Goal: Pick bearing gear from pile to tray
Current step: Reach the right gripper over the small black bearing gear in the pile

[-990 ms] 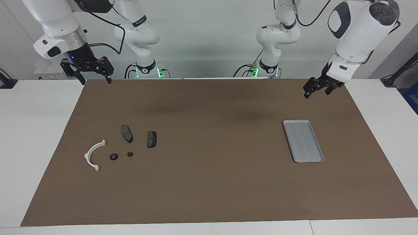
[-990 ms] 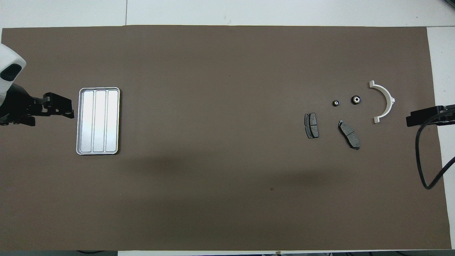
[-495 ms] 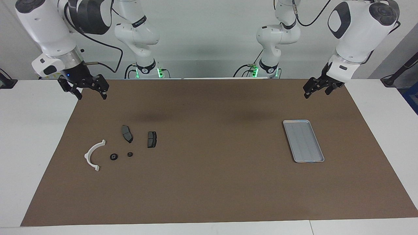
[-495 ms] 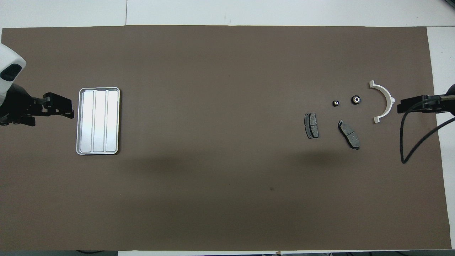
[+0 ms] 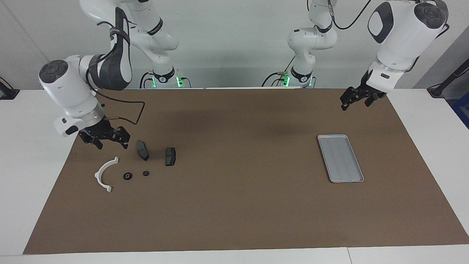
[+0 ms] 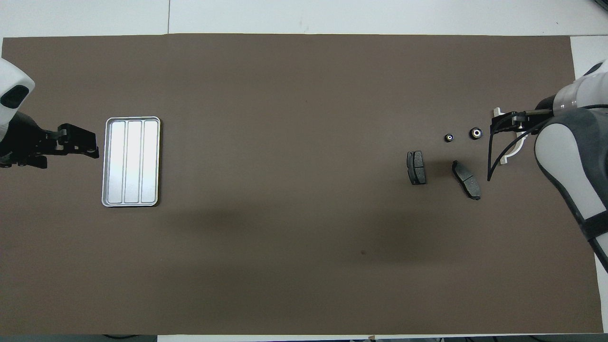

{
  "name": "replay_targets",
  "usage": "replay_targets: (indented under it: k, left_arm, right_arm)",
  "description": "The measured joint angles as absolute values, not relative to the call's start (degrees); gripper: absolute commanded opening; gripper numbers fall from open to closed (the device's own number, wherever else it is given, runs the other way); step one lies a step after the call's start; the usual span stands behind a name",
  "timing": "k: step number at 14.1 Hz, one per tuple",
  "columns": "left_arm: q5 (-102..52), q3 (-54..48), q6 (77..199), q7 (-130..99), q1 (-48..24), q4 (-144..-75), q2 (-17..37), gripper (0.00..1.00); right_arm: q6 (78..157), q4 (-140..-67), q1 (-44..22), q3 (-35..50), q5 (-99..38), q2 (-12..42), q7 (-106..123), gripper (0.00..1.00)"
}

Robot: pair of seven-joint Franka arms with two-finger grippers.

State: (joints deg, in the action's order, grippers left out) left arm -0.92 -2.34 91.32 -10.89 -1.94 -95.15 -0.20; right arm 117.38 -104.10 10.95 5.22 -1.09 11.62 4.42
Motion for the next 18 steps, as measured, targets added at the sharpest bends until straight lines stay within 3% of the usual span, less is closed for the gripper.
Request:
replay_targets:
  k: [18]
  left_arm:
    - [-0.92, -2.34, 91.32, -10.88, -1.94, -95.15, -0.2, 1.0]
  right_arm:
    - [128.75, -104.03, 10.8, 5.13, 3.08, 23.48, 4.68, 1.0]
